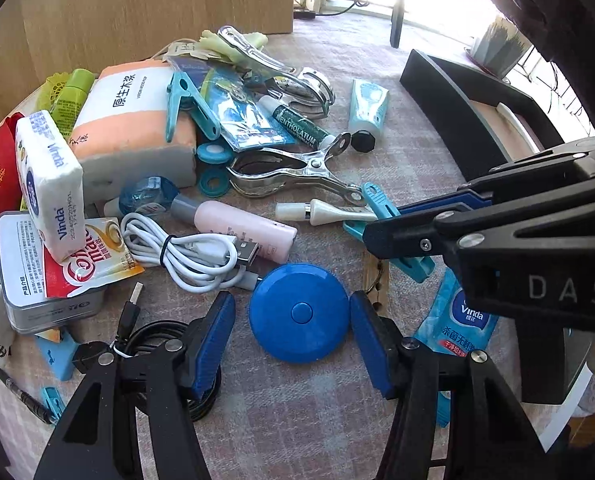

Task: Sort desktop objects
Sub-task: 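Grasp the blue tape measure with the left gripper while the right grasps a blue clothespin, then carry the tape measure and clothespin into the tray and release both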

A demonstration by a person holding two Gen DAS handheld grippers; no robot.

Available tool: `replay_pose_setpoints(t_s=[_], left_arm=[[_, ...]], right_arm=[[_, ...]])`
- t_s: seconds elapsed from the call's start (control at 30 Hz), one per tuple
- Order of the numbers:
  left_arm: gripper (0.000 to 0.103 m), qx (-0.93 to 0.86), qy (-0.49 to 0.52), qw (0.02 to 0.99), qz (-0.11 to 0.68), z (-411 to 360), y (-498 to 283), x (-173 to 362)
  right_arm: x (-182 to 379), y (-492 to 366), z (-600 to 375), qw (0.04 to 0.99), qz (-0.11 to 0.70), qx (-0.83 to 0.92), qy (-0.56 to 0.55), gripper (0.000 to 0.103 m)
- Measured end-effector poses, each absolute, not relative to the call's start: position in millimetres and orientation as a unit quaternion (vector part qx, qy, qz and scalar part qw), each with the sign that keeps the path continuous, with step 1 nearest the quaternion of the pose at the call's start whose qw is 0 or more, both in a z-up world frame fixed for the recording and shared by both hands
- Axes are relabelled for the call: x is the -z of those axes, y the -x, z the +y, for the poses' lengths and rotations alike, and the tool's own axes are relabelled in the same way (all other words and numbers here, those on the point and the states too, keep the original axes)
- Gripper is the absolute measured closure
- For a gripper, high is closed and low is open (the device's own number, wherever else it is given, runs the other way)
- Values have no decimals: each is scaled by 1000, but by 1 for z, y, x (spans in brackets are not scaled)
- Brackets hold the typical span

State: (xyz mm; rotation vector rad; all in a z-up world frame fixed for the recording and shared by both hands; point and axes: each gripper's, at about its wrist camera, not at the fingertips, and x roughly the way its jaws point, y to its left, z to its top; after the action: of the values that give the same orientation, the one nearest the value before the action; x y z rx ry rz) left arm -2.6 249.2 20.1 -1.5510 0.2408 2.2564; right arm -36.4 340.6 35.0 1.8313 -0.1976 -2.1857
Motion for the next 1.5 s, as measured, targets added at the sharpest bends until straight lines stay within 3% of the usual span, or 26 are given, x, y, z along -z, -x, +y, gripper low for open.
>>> replay_pose_setpoints(t_s=[0.07, 0.13, 0.47, 0.77, 1.5], left_arm=[[48, -807, 549, 193, 99, 253, 2, -19], [55, -811, 542, 189, 115, 256, 1, -19], [55, -813, 544, 180, 101, 245, -5, -25], [55, -825, 517, 214, 78, 256, -15, -69], [55, -769, 467, 410, 151, 445, -83, -118]], right_arm=[[-36, 35, 343, 140, -71, 758, -633, 91], [-37, 33, 344, 139, -73, 759, -632, 91], [-49, 24, 349, 145, -84, 764, -623, 91], [-76, 9, 389, 131, -76, 789, -596, 91], [-114, -61, 583, -53, -141, 818, -554, 91]])
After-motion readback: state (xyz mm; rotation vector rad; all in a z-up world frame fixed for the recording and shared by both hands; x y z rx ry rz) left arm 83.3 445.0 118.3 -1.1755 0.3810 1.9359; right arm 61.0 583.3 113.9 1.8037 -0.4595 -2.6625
